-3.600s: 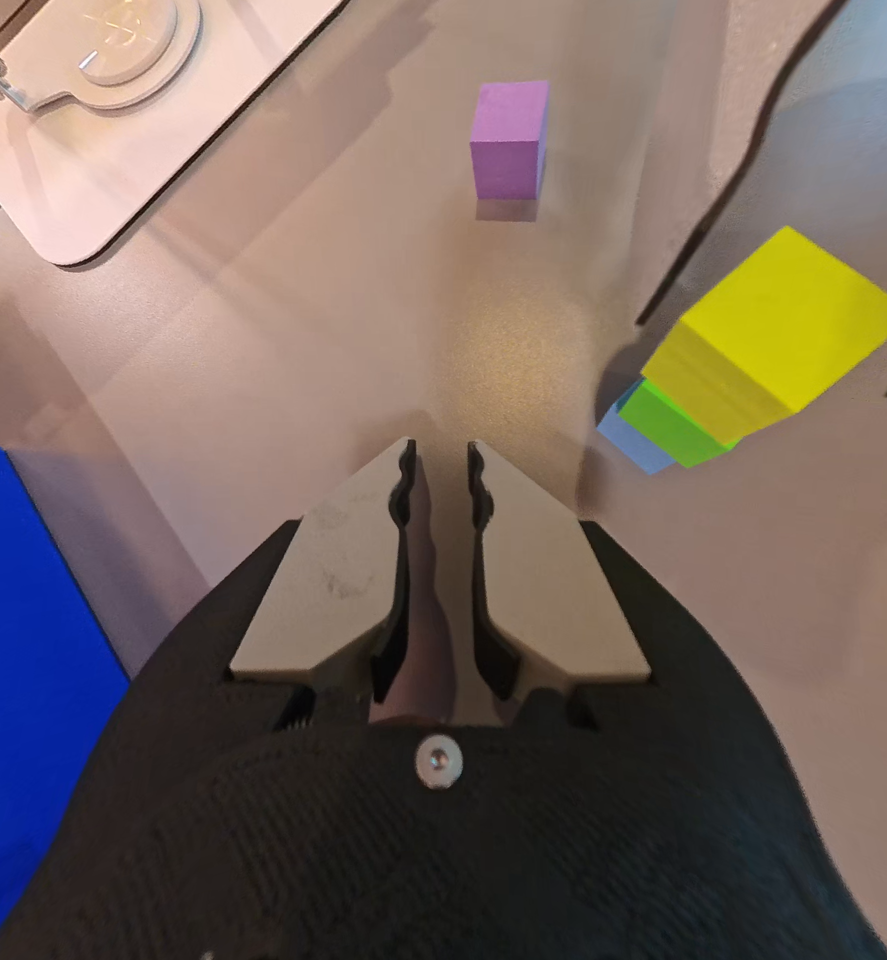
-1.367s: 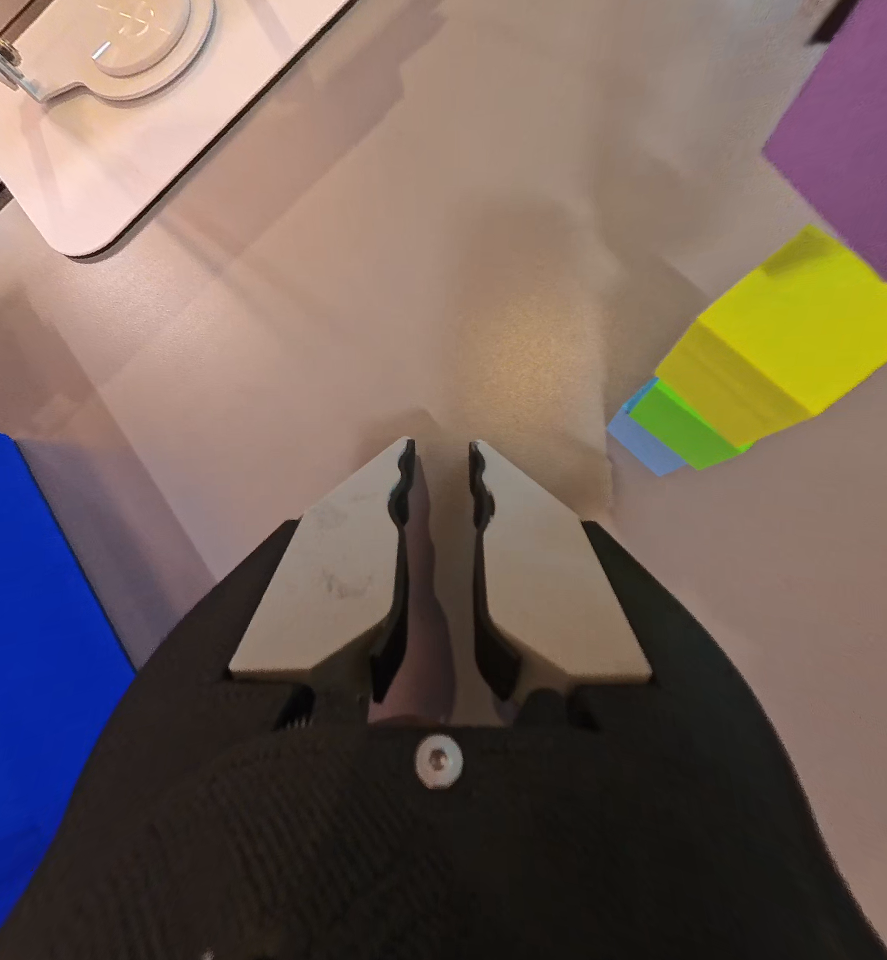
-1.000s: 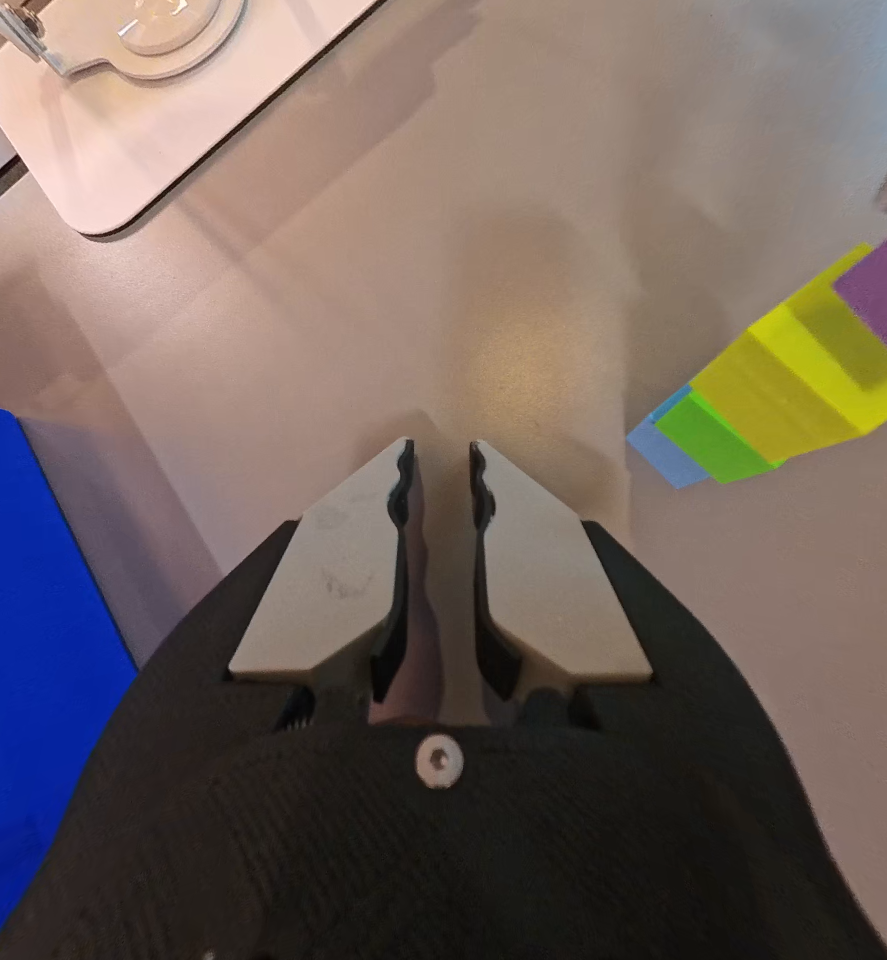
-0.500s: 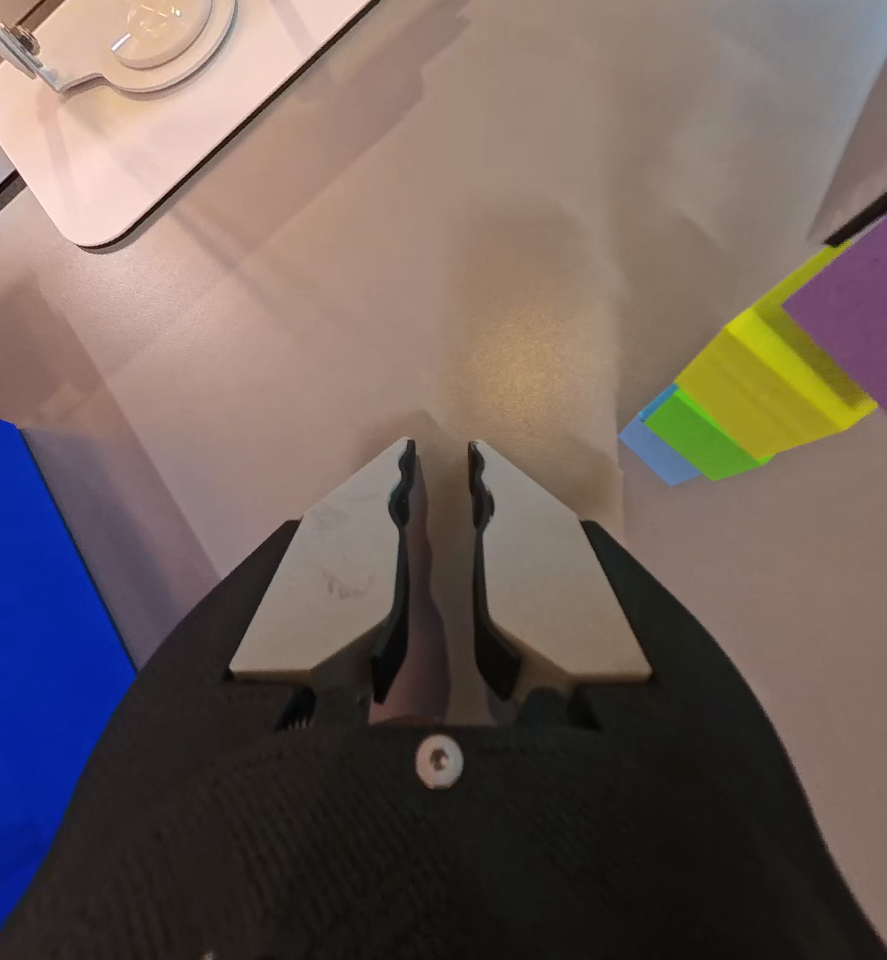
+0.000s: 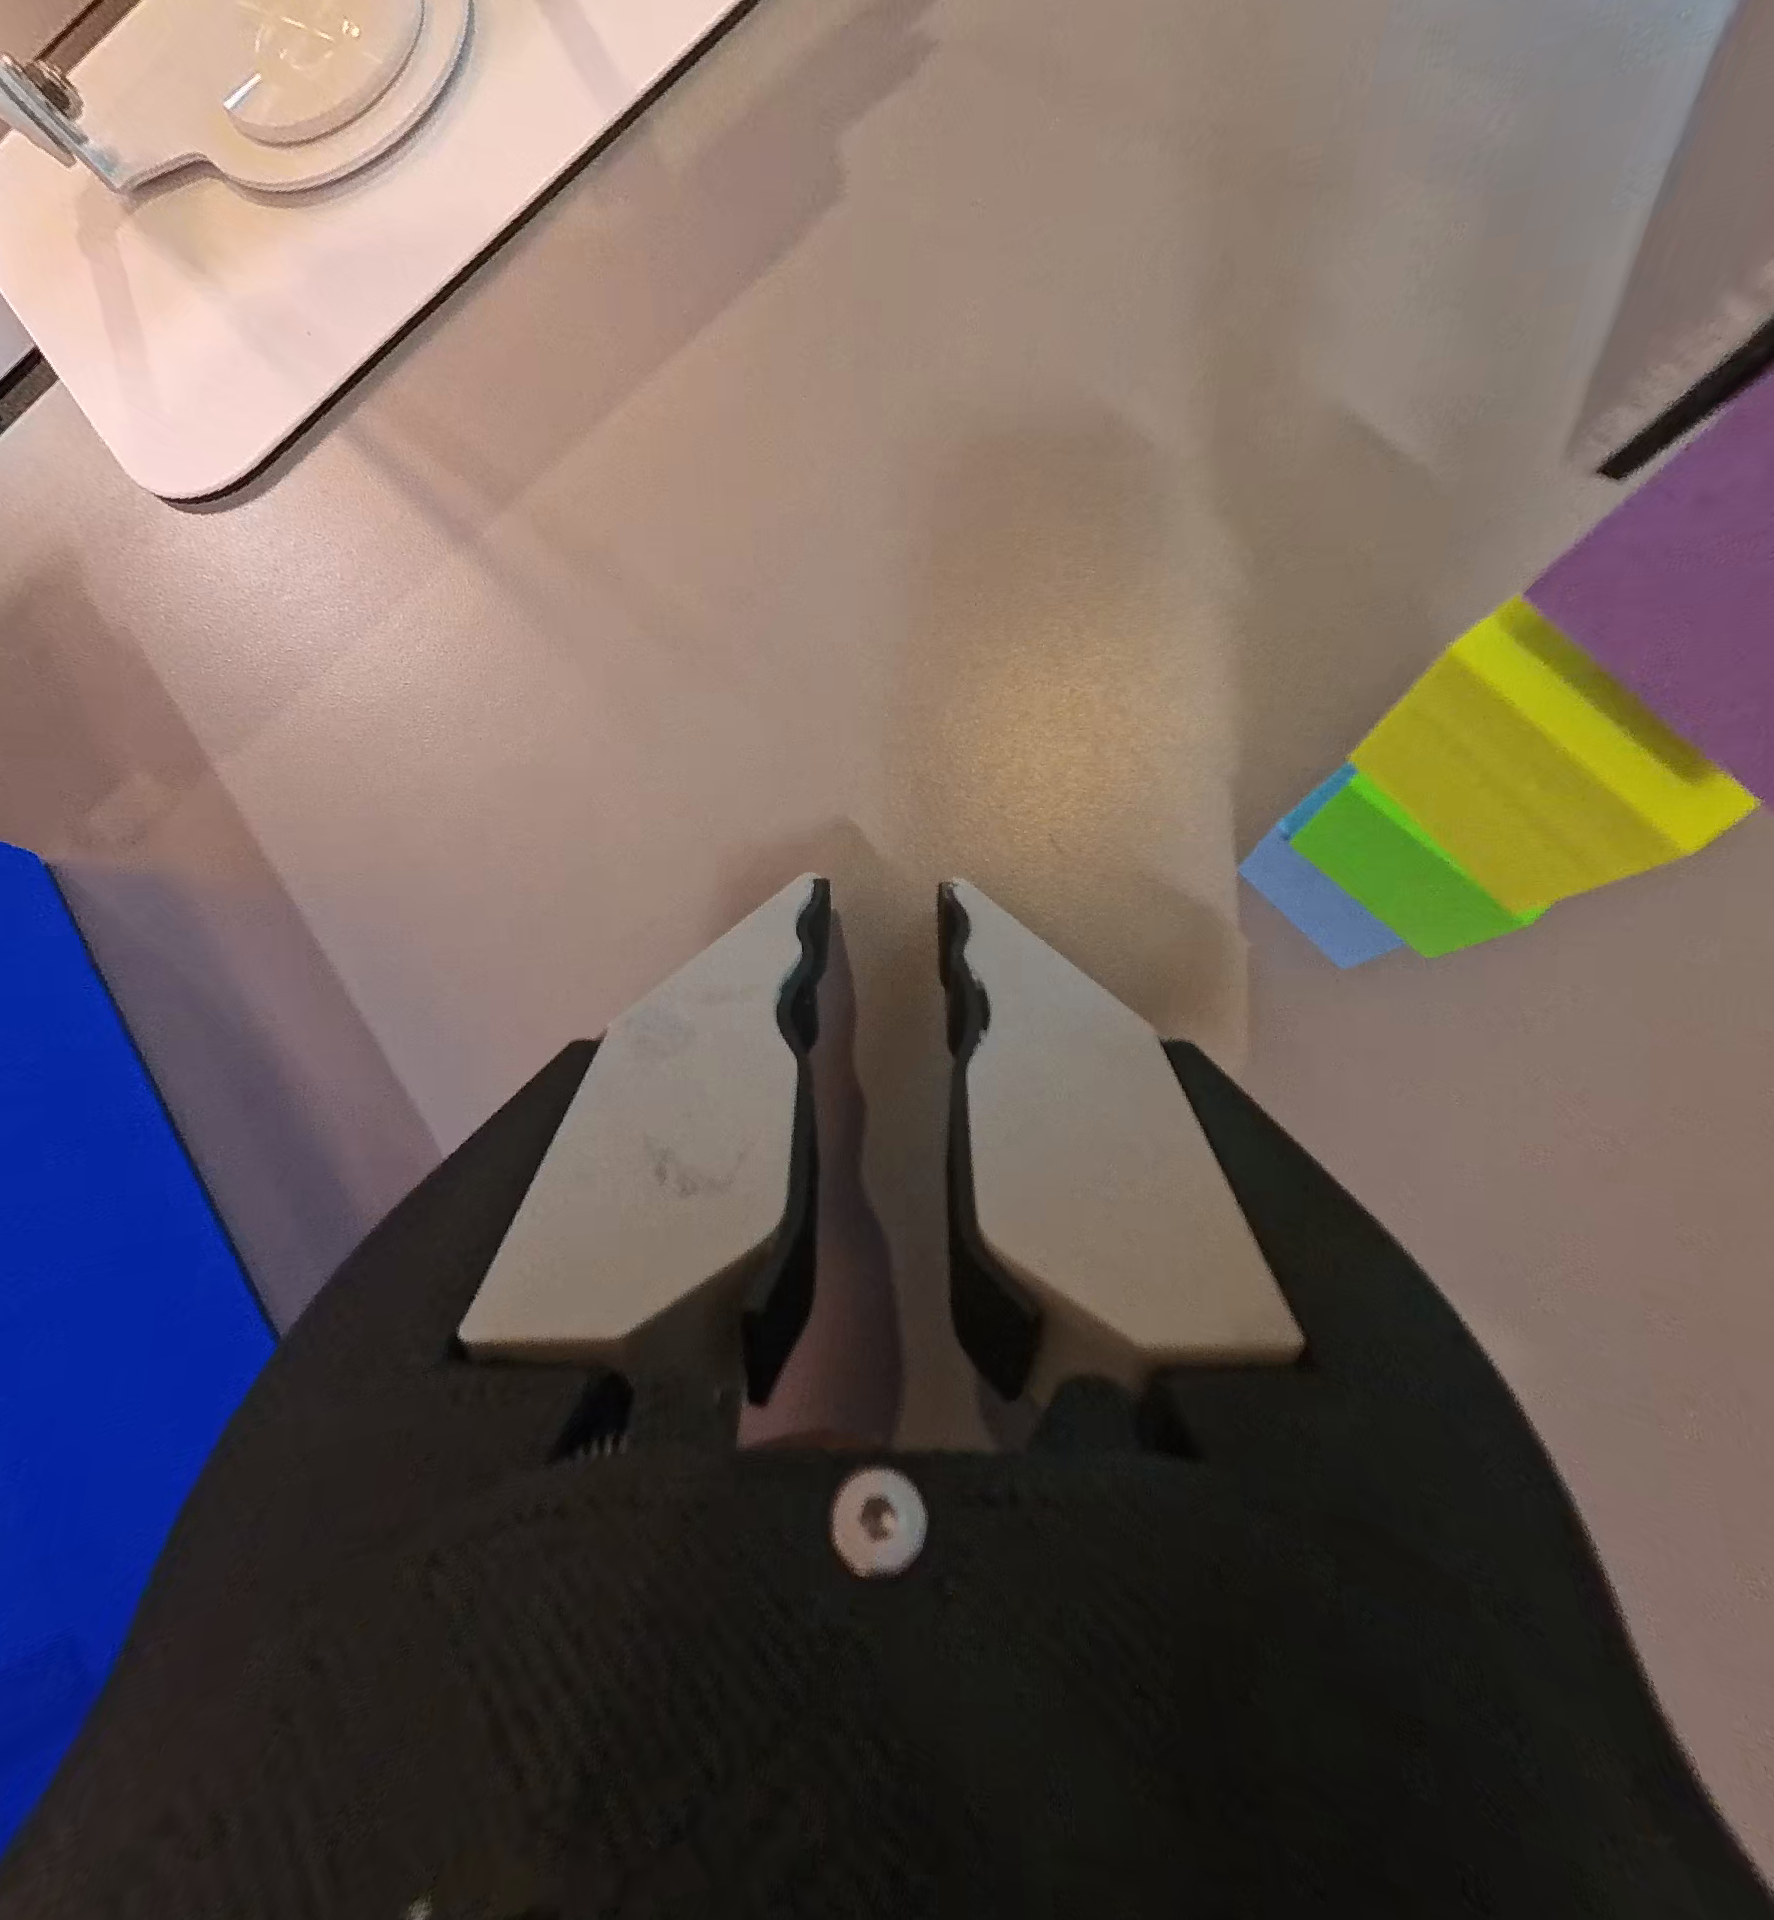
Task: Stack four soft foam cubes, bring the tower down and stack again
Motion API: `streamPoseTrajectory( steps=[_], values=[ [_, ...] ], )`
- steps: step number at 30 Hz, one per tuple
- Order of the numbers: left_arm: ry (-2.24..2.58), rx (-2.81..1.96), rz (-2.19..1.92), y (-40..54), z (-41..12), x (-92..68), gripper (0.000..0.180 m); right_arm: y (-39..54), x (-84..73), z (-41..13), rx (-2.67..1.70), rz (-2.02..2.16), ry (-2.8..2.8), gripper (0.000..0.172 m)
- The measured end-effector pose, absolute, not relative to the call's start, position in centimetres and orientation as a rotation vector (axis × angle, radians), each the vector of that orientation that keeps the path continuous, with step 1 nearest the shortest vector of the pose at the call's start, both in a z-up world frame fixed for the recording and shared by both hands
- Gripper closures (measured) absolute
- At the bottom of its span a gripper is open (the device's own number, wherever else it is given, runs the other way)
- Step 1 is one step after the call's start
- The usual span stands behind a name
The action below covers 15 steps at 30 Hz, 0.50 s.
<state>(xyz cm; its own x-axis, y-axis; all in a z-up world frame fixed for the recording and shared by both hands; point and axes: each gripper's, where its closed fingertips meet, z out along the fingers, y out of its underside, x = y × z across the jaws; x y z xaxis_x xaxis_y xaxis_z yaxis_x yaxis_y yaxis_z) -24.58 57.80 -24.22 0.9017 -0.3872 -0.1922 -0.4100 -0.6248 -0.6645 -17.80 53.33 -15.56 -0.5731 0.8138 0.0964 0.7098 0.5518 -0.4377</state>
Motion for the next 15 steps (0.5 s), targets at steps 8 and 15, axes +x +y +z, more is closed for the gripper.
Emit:
streamPoseTrajectory(
  steps=[8,15],
  values=[
    [0.566,-2.309,0.039,57.8,-24.21,-24.59,0.162,53.34,-17.8,-15.75,-1.261,0.501,-2.508,0.143],
    [0.565,-2.31,0.038,57.8,-24.21,-24.59,0.162,53.44,-17.89,-15.91,-1.267,0.489,-2.505,0.142]
  ],
)
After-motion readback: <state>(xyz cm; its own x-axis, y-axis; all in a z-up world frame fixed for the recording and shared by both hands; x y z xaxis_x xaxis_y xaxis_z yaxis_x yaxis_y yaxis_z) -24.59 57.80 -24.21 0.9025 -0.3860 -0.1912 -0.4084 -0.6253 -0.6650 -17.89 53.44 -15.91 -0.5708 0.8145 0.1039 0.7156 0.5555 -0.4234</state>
